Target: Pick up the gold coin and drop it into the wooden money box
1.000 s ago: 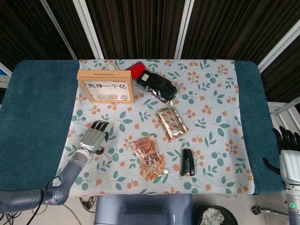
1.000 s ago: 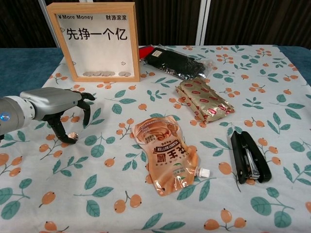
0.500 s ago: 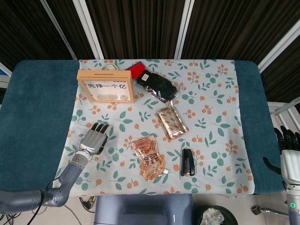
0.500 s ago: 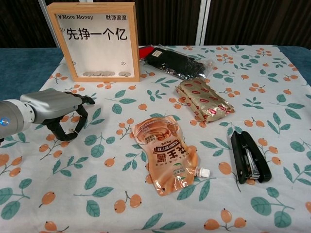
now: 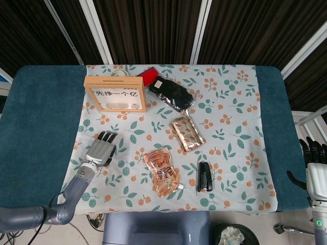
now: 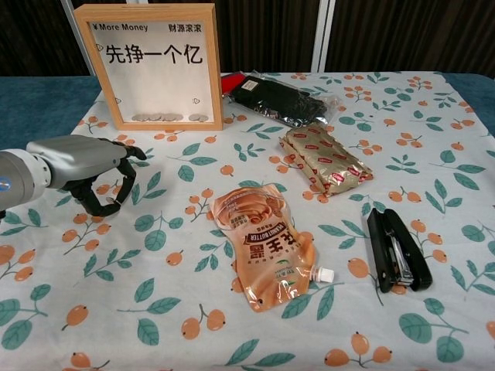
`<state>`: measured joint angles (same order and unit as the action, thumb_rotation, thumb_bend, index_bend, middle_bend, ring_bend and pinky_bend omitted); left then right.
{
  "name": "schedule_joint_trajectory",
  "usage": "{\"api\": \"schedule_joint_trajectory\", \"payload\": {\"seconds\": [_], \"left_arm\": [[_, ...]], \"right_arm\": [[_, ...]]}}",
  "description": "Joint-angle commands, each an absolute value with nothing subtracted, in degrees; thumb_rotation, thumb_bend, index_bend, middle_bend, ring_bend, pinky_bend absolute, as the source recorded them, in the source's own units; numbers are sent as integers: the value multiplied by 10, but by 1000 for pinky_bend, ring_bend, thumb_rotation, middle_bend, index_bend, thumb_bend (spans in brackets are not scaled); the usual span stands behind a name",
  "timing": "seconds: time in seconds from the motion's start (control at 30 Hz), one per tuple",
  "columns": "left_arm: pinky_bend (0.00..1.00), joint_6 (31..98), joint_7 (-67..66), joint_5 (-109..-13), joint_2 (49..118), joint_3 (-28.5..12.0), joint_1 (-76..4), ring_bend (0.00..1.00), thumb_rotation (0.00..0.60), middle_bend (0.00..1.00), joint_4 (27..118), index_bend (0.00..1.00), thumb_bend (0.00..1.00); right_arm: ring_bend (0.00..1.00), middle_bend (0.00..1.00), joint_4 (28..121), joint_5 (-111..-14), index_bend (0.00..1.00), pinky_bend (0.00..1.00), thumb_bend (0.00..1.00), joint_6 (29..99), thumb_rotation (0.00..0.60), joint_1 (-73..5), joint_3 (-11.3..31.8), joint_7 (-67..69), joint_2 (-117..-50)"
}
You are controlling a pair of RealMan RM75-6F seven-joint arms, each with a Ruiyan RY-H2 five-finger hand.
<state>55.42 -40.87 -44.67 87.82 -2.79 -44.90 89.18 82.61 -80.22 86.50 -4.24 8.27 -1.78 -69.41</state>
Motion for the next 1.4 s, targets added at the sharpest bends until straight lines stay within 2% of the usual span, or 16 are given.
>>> {"api": "schedule_joint_trajectory", "payload": {"seconds": [0.03, 0.2, 0.47, 0.7, 0.8, 0.97, 1.27, 1.4], "left_arm": [[0, 538, -420, -411, 847, -47, -469, 0, 600, 56, 928, 674, 551], [0, 528, -467, -351, 781, -74, -515, 0, 600, 61, 1007, 680, 551], [0, 551, -505, -297, 676, -131, -582, 0, 600, 69, 1143, 691, 551], [0, 532, -472, -220, 617, -187, -627, 0, 600, 75, 1167, 695, 551], [0, 499, -447, -160, 589, -212, -654, 0, 600, 79, 1152, 701, 551], [0, 470, -450, -81, 568, -214, -707, 0, 600, 81, 1100, 707, 551], [0, 397, -492, 93, 574, -175, -815, 0, 600, 86, 941, 726, 584], [0, 346, -532, 170, 589, -129, -860, 0, 600, 86, 855, 726, 584]], "right_arm": [[0, 0, 826, -802, 0, 0, 303, 864, 600, -43, 83, -18, -695], [0, 0, 825, -803, 0, 0, 302, 862, 600, -43, 81, -22, -695], [0, 0, 818, -802, 0, 0, 302, 857, 600, -45, 78, -31, -702], [0, 0, 814, -799, 0, 0, 303, 853, 600, -47, 78, -37, -707], [0, 0, 811, -796, 0, 0, 302, 851, 600, -48, 79, -38, -709], [0, 0, 805, -790, 0, 0, 302, 846, 600, -49, 80, -42, -714], [0, 0, 778, -774, 0, 0, 302, 837, 600, -56, 87, -59, -730], [0, 0, 763, -767, 0, 0, 302, 831, 600, -59, 88, -76, -740]]}}
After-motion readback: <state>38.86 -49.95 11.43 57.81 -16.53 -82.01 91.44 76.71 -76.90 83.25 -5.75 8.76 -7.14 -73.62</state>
